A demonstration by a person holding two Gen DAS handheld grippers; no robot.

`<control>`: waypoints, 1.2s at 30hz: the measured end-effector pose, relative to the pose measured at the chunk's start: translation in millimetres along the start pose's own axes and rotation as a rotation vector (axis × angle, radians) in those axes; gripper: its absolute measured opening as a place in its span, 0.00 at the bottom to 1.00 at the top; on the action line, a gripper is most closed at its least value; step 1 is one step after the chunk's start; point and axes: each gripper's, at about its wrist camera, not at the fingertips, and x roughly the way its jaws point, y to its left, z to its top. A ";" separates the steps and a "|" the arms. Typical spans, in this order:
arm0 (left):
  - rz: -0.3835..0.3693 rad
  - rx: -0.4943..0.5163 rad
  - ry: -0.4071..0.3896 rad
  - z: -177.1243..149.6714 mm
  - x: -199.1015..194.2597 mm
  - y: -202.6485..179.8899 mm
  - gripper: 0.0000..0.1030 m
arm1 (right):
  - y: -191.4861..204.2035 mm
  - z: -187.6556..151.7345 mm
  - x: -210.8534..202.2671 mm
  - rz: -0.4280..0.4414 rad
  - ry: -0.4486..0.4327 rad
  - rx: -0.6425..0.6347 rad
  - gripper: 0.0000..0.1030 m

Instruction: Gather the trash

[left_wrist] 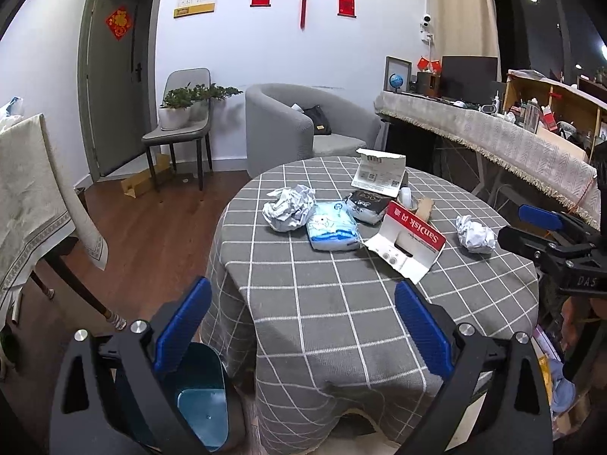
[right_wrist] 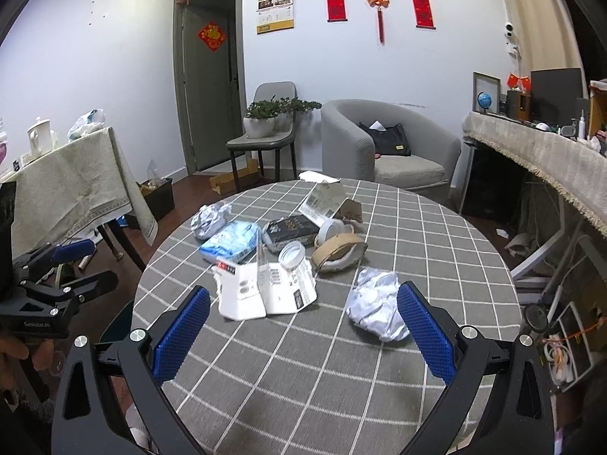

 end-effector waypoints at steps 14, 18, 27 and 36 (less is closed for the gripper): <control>-0.005 0.048 0.016 17.9 33.1 3.6 0.83 | 10.4 10.5 42.7 0.096 0.086 -0.040 0.67; -0.021 0.035 0.009 24.1 39.3 7.5 0.83 | 13.0 9.6 64.0 0.114 0.161 -0.041 0.47; -0.048 0.010 -0.013 36.4 53.1 12.5 0.83 | 14.7 8.7 95.7 0.146 0.271 -0.016 0.32; -0.046 0.017 -0.012 42.2 65.6 18.5 0.83 | 16.9 10.3 105.4 0.169 0.314 -0.040 0.04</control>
